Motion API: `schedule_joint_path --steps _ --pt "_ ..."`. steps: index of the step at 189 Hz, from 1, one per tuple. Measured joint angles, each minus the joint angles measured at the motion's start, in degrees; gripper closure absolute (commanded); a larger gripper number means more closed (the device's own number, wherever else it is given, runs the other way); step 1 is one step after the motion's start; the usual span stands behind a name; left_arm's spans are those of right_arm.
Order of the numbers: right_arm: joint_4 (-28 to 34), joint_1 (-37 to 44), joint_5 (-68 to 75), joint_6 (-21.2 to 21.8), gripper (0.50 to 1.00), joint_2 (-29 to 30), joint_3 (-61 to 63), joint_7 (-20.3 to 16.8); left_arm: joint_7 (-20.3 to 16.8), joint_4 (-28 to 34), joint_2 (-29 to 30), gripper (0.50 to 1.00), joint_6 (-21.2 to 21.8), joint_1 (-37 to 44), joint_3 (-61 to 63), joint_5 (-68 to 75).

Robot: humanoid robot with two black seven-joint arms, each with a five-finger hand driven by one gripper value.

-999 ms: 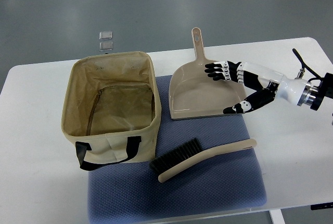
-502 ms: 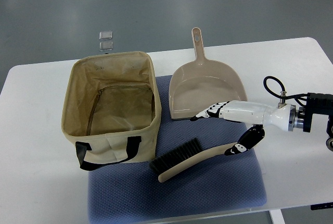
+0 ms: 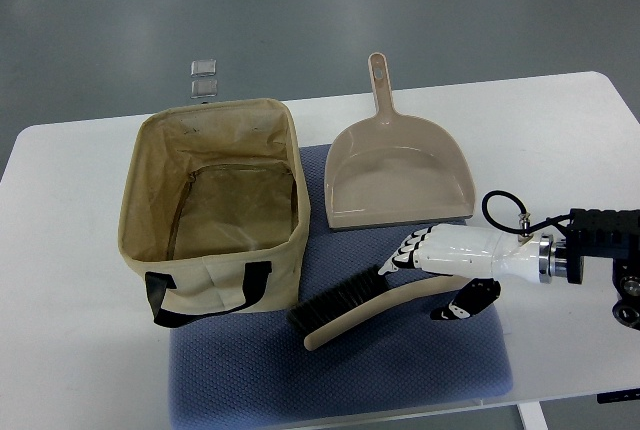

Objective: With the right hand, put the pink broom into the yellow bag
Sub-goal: 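Close the right hand fingers around the brush handle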

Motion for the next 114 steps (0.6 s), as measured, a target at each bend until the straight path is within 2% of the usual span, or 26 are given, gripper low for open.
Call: schedule_joint_path --steps 55,99,114 --pt "-4.39 0.05 -3.46 -3.18 0.734 2.39 -0.86 -1.60 0.00 0.00 0.00 0.500 0.00 0.00 0.00 0.00" --pt "-5.56 0.44 -4.77 -3.51 0.742 2.48 -1.66 -1.96 0.00 0.00 0.00 0.500 0.00 0.00 -0.03 0.00" --pt "-6.14 0.45 -5.43 -3.53 0.765 2.49 -1.98 -1.96 0.00 0.00 0.00 0.500 0.00 0.00 -0.02 0.00"
